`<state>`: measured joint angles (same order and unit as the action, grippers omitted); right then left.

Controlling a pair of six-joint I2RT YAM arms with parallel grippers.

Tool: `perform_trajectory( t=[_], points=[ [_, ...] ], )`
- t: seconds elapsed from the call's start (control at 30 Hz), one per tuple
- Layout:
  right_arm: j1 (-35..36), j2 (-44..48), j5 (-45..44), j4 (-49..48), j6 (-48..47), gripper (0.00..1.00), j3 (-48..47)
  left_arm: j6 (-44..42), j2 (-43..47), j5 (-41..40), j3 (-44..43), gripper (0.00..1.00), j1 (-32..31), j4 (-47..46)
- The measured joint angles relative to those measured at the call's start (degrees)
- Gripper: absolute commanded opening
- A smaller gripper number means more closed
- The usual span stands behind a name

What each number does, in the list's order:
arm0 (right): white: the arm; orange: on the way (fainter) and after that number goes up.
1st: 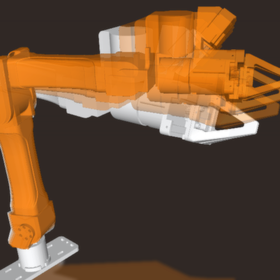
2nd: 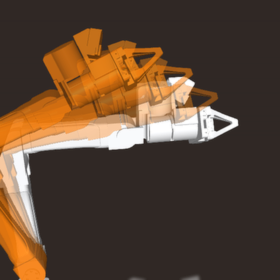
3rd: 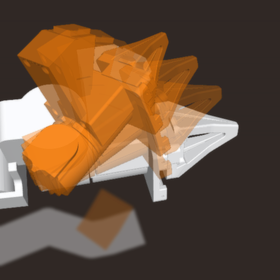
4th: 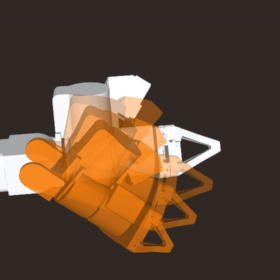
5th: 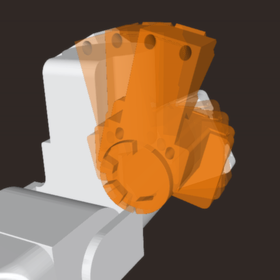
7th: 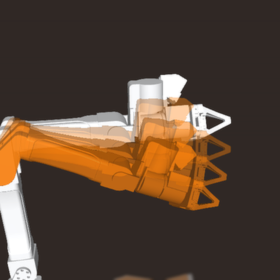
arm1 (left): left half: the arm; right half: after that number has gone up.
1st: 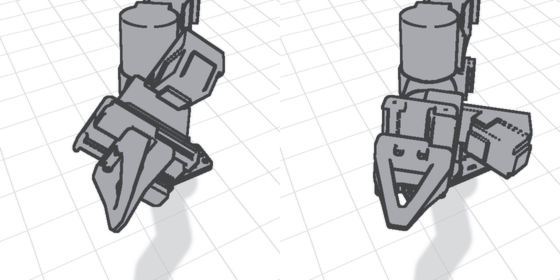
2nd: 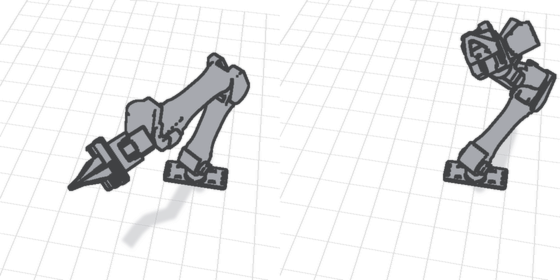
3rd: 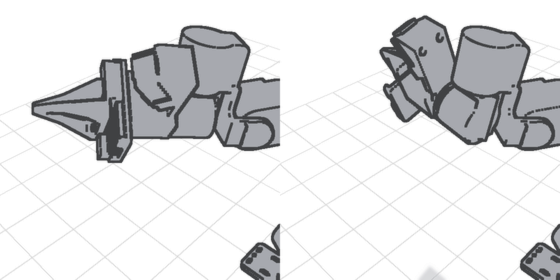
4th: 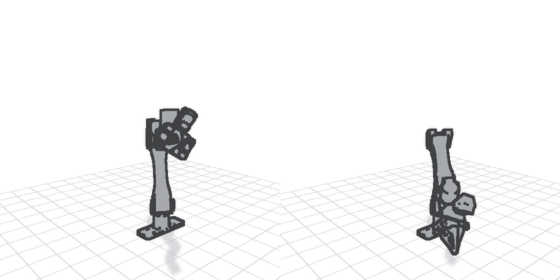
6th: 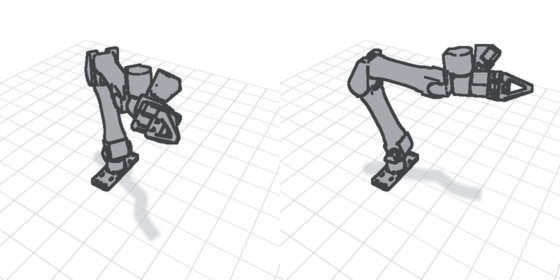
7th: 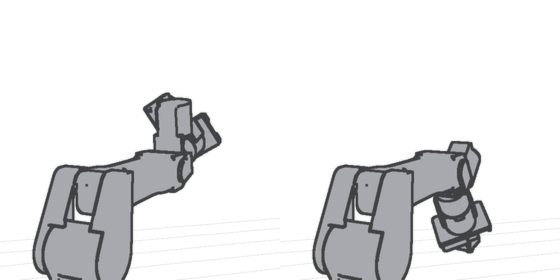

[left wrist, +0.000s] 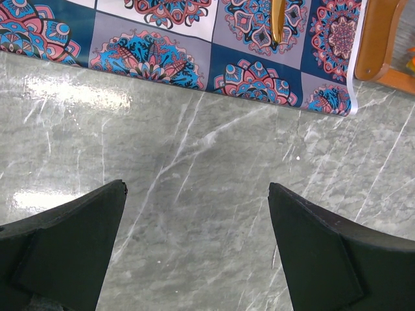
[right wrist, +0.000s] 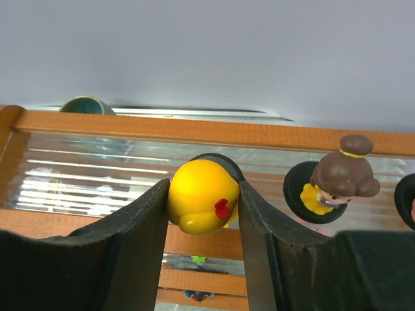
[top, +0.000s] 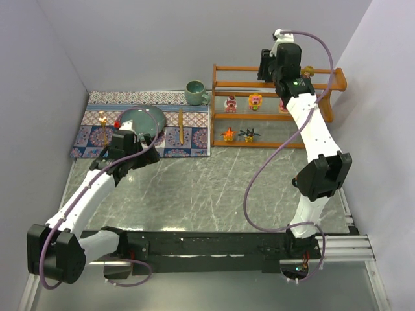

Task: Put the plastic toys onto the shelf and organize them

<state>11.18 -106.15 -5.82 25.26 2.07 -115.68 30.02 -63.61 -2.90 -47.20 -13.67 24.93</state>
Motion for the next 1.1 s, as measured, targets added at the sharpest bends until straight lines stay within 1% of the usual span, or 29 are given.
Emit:
perform_trajectory(
  t=[0.47, 0.73, 1.1],
  points=[
    [-0.2, -1.3, 1.4, 0.1, 1.0, 0.17, -2.7, -0.4, -0.5, 0.0, 0.0, 0.97, 0.0, 0.0],
    [-0.3, -3.5, 2.1, 0.4, 1.5, 0.17, -2.8, -0.4, -0.5, 0.0, 0.0, 0.97, 0.0, 0.0],
    [-0.6, -3.5, 2.4, 0.4, 1.9, 0.18, -2.8, -0.4, -0.8, 0.0, 0.0, 0.97, 0.0, 0.0]
  ],
)
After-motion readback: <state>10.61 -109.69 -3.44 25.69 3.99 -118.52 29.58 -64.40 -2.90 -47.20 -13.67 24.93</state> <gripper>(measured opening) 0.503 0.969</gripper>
